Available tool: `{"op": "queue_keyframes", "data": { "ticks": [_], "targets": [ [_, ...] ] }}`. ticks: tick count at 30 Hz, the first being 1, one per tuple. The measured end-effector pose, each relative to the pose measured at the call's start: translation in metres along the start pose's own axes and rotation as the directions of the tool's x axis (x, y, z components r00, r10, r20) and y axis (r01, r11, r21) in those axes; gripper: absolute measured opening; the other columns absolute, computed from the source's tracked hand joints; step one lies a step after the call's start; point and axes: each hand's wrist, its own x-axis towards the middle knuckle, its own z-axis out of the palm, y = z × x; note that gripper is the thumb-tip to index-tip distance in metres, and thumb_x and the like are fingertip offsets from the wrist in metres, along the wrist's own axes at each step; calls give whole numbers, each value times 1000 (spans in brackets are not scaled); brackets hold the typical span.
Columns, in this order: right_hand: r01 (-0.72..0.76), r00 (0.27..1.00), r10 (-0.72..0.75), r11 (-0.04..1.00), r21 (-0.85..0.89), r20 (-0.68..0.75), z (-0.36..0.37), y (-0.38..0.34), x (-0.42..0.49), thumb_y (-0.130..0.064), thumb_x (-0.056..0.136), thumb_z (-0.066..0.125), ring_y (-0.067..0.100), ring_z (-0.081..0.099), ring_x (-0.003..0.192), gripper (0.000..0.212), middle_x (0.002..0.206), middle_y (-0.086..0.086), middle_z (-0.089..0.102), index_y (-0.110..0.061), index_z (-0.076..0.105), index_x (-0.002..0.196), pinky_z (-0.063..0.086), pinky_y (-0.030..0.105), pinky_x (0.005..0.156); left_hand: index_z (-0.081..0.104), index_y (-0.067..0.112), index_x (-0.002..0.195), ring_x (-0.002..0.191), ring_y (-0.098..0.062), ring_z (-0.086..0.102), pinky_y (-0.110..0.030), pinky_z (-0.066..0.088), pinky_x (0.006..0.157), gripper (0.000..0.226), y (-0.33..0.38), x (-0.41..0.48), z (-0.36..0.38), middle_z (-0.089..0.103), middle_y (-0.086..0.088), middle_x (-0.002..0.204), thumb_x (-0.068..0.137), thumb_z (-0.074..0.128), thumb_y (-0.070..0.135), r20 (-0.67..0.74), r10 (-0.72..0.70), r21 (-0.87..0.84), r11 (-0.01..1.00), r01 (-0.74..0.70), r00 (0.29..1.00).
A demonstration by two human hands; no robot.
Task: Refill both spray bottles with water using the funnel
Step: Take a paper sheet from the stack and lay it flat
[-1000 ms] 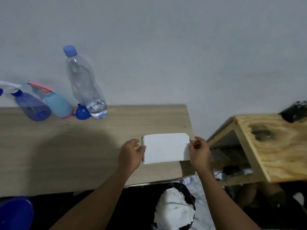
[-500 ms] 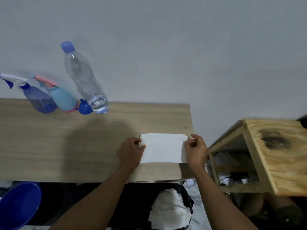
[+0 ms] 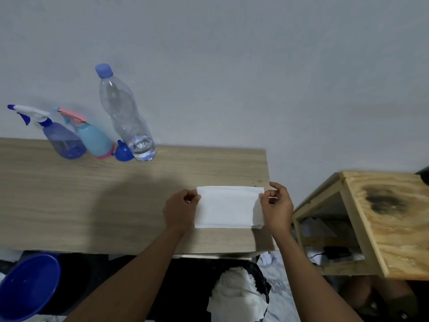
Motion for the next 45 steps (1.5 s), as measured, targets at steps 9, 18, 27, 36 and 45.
{"op": "queue_keyframes", "data": {
  "ticks": [9,18,27,36,45],
  "targets": [
    [-1,998,-2,999,53,56,-5,0,-9,0,95,58,8,61,75,38,86,-1,60,-24,53,124,48,6,72,74,22,79,77,-11,69,-29,53,76,8,-3,-7,-1,72,10,73,78,79,29,30,-47,-103,993,50,998],
    [43,990,-36,998,-50,133,-9,5,-11,5,94,57,5,58,71,34,86,-4,58,-18,61,118,46,4,68,59,38,116,111,-12,56,-40,39,99,40,-6,-12,8,60,17,105,79,74,42,256,100,258,952,-168,962],
    [26,984,0,990,-140,181,-12,12,-12,9,89,58,11,58,73,33,86,-1,60,-16,66,111,46,3,67,59,32,125,116,-24,47,-35,21,82,60,10,-7,14,53,7,130,68,79,29,331,440,430,717,-549,834],
    [37,981,-1,983,-180,193,-16,20,-17,0,86,69,3,59,81,20,88,-2,63,-17,68,96,43,0,68,62,34,120,120,-22,44,-32,9,78,51,14,-2,14,56,19,131,72,80,28,405,473,439,650,-620,782],
    [196,975,-174,966,-166,139,-19,15,-21,-4,85,72,5,59,95,18,97,-10,60,-22,69,86,45,17,77,66,31,91,102,-17,55,-30,10,77,33,13,0,12,68,17,96,66,87,30,255,574,389,676,-626,779]
  ]
}}
